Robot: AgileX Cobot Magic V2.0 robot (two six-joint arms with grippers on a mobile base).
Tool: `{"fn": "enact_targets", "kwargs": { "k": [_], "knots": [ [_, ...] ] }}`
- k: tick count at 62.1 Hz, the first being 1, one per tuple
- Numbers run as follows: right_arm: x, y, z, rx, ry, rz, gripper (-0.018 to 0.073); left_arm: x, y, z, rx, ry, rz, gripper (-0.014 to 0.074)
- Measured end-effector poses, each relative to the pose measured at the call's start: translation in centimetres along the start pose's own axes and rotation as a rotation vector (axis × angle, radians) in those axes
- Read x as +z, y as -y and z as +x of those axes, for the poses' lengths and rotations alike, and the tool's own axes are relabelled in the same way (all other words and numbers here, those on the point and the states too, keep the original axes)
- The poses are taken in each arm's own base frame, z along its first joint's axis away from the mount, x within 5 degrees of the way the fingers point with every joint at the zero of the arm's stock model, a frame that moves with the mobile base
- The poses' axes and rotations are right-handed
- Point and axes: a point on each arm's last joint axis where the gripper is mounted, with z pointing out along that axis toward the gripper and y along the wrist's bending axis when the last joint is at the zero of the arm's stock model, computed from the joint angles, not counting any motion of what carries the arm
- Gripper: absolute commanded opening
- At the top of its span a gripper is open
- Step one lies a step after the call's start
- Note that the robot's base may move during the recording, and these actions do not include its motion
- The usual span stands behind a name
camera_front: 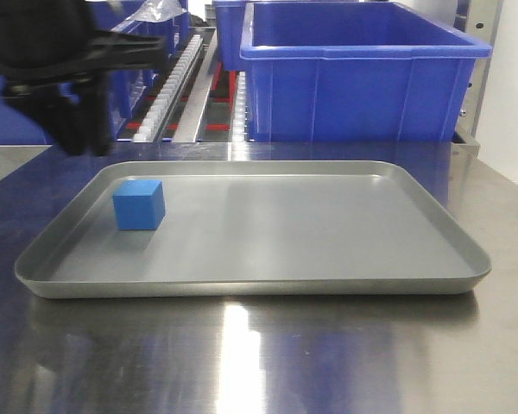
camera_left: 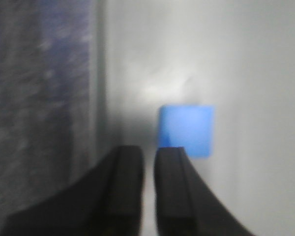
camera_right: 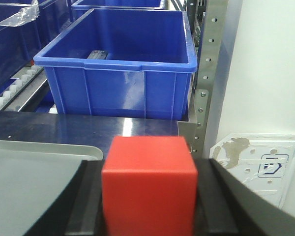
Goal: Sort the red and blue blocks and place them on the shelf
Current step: 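Lower the left gripper around the blue cube and close it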
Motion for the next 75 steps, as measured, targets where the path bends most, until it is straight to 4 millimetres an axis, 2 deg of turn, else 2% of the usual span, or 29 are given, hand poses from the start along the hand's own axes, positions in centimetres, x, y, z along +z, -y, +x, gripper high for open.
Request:
{"fn": "enact_targets", "kwargs": {
  "k": [6, 11, 29, 40, 64, 71, 75],
  "knots": [
    [0.0, 0.0, 0.0, 0.0, 0.0, 0.0, 0.0053, 0.4, 0.7, -0.7, -0.018, -0.019, 0.015, 0.0559],
    [0.0, 0.0, 0.0, 0.0, 0.0, 0.0, 0.0053, 0.7, 1.1, -1.0, -0.031, -0.039, 0.021, 0.0599],
    [0.0, 0.0, 0.0, 0.0, 0.0, 0.0, 0.0053, 3.2, 1.5, -0.9, -0.028, -0.108, -0.014, 0.0533],
    [0.0, 0.0, 0.0, 0.0, 0.0, 0.0, 0.0053, 4.9, 1.7, -0.7, -0.021, -0.14, -0.032, 0.0531],
    [0.0, 0.0, 0.0, 0.0, 0.0, 0.0, 0.0053, 5.9, 2.3, -0.7, -0.007, -0.125, -0.02, 0.0526],
    [0.0, 0.0, 0.0, 0.0, 0.0, 0.0, 0.0053, 6.3, 2.4, -0.5, 0.006, -0.141, -0.029, 0.0466],
    [0.0, 0.0, 0.0, 0.0, 0.0, 0.0, 0.0053, 6.4, 2.4, -0.5, 0.011, -0.147, -0.033, 0.0402]
  ]
}}
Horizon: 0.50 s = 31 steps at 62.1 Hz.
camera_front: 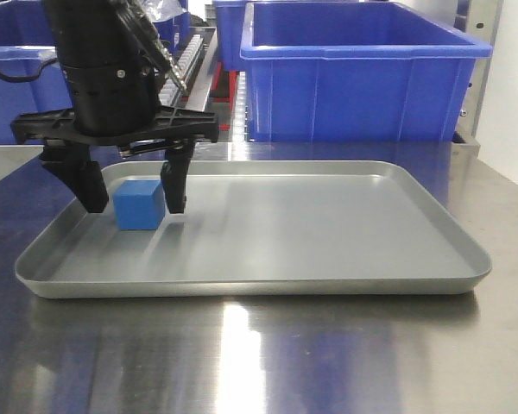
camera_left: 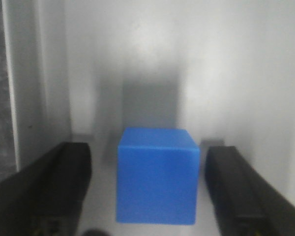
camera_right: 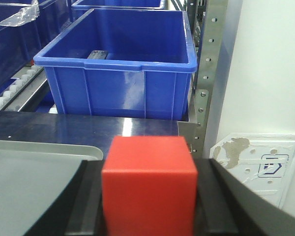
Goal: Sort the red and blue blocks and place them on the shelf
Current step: 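Lower the left gripper around the blue cube and close it, then lift the blue cube off the tray with the left gripper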
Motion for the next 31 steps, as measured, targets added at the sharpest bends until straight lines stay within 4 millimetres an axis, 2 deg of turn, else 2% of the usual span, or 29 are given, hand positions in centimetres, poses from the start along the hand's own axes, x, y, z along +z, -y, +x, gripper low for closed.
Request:
{"fn": "enact_targets", "kwargs": {
  "k": [13, 24, 31],
  "knots": [
    [0.0, 0.0, 0.0, 0.0, 0.0, 0.0, 0.0053, 0.0, 0.0, 0.0, 0.006, -0.003, -0.002, 0.0116],
    [0.0, 0.0, 0.0, 0.0, 0.0, 0.0, 0.0053, -0.1, 0.0, 0.0, 0.007, -0.002, -0.001, 0.0123],
    [0.0, 0.0, 0.0, 0.0, 0.0, 0.0, 0.0053, -1.6, -0.2, 0.0, 0.004, 0.029, 0.016, 0.0123]
  ]
}}
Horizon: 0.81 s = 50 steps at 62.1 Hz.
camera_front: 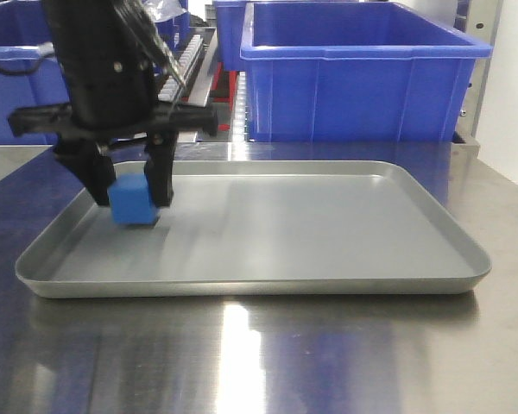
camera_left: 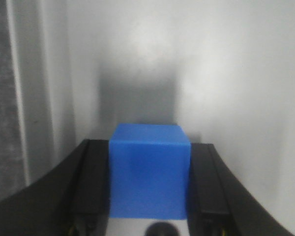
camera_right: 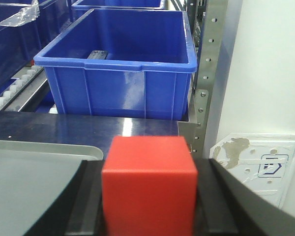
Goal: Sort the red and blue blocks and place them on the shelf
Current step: 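Lift the blue cube off the tray with the left gripper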
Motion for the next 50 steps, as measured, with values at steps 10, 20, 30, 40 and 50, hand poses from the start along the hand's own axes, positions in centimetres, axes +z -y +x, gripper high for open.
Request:
{"fn": "enact_targets", "kwargs": {
  "k": [10, 20, 30, 40, 50],
  "knots": [
    [0.0, 0.0, 0.0, 0.0, 0.0, 0.0, 0.0053, -3.8, -0.6, 0.5, 0.003, 0.095, 0.068, 0.0123],
    [0.0, 0.0, 0.0, 0.0, 0.0, 0.0, 0.0053, -6.2, -1.1, 2.3, 0.088, 0.198, 0.243, 0.0123],
    [0.0, 0.0, 0.0, 0.0, 0.0, 0.0, 0.0053, -7.6, -2.7, 4.5, 0.223, 0.379, 0.356, 0.0123],
    [0.0, 0.0, 0.0, 0.0, 0.0, 0.0, 0.0053, -8.7, -6.0, 6.4, 0.235, 0.614, 0.336, 0.0123],
    [0.0, 0.0, 0.0, 0.0, 0.0, 0.0, 0.0053, -10.0, -9.6, 8.4, 0.153, 0.82, 0.294, 0.0123]
  ]
}}
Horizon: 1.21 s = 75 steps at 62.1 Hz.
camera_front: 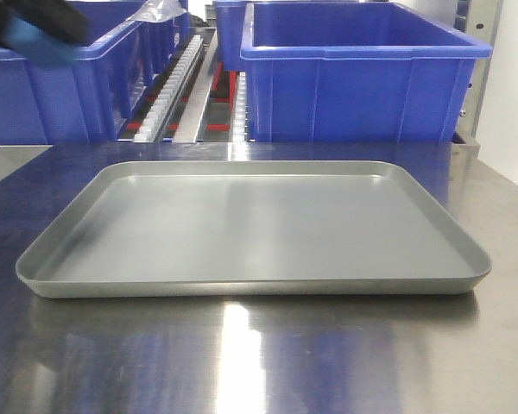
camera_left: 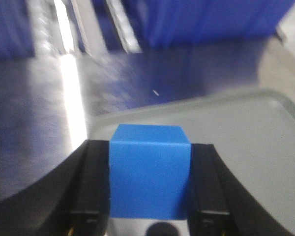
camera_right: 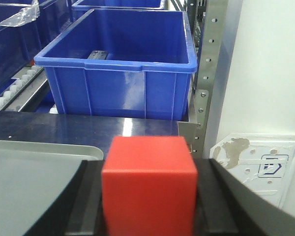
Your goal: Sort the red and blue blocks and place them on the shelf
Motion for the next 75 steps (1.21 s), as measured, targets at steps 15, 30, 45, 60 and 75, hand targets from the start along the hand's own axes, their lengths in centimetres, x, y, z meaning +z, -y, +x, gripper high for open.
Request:
{"fn": "enact_targets", "kwargs": {
  "k": [15, 30, 45, 60, 75],
  "knots": [
    [0.0, 0.0, 0.0, 0.0, 0.0, 0.0, 0.0052, -5.3, -2.6, 1.4, 0.042, 0.168, -0.111, 0.0123],
    [0.0, 0.0, 0.0, 0.0, 0.0, 0.0, 0.0052, -10.5, -3.1, 2.7, 0.072, 0.333, -0.166, 0.0123],
    [0.0, 0.0, 0.0, 0.0, 0.0, 0.0, 0.0052, -14.3, -3.1, 3.2, 0.086, 0.497, -0.225, 0.0123],
    [0.0, 0.0, 0.0, 0.0, 0.0, 0.0, 0.0052, -15.3, -3.2, 3.2, 0.096, 0.541, -0.26, 0.0123],
    [0.0, 0.0, 0.0, 0.0, 0.0, 0.0, 0.0052, -15.3, -3.2, 3.2, 0.097, 0.541, -0.261, 0.0123]
  ]
}}
